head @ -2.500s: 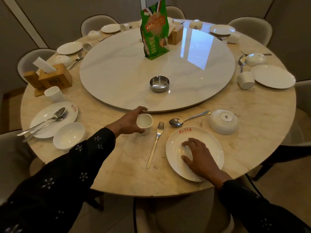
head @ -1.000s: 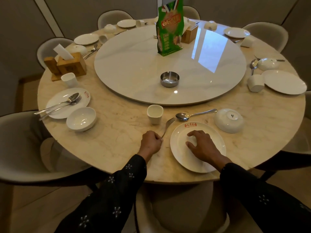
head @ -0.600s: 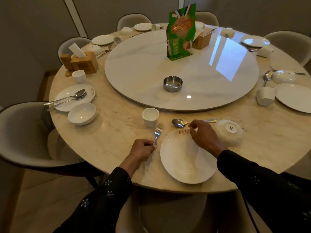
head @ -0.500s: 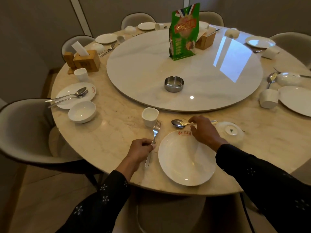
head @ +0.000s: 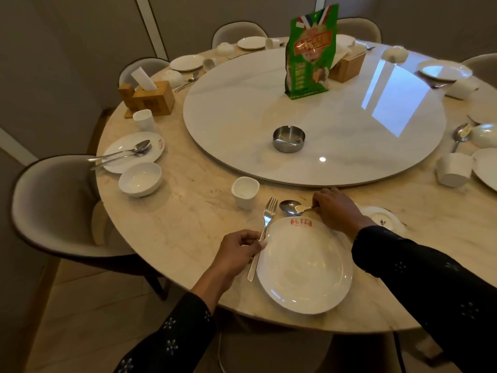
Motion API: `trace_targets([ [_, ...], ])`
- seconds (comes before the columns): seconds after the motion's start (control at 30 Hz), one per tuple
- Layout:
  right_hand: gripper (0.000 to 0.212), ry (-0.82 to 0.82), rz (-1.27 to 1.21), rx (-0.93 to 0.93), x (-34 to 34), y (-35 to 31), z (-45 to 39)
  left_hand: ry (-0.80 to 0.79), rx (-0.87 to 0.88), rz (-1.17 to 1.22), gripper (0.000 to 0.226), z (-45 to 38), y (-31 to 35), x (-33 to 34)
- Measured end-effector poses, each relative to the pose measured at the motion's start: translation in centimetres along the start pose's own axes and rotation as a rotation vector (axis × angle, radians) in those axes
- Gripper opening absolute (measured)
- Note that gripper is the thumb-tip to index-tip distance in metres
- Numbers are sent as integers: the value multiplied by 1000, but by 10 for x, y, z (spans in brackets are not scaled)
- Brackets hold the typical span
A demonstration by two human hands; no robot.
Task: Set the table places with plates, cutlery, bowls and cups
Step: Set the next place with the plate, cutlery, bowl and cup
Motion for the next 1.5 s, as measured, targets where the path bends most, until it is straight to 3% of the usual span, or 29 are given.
trace_targets([
  [0.23, 7, 44, -75, 28, -18, 2, -4, 0, 17, 89, 19, -1, 9, 6],
  [0.53, 10, 231, -583, 354, -68, -13, 42, -39, 97, 31, 9, 7, 42, 26],
  [0.77, 20, 263, -962, 670, -35, -51, 112, -132, 31, -169, 20, 20, 29, 47],
  [1.1, 27, 221, -999, 858, 9, -83, 158, -214, -26, -415, 20, 26, -3, 61],
  [1.5, 23, 181, -881, 800, 20, -95, 153, -181, -29, -549, 12, 34, -9, 63],
])
Point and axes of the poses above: each hand's wrist, its own z-axis away from the middle knuckle, its own x-axis out of the palm, y = z × x, the point moved 4 cm from there along -z, towards the middle knuckle, and after that the axes turned 7 degrees about -x, right-handed, at the moved point
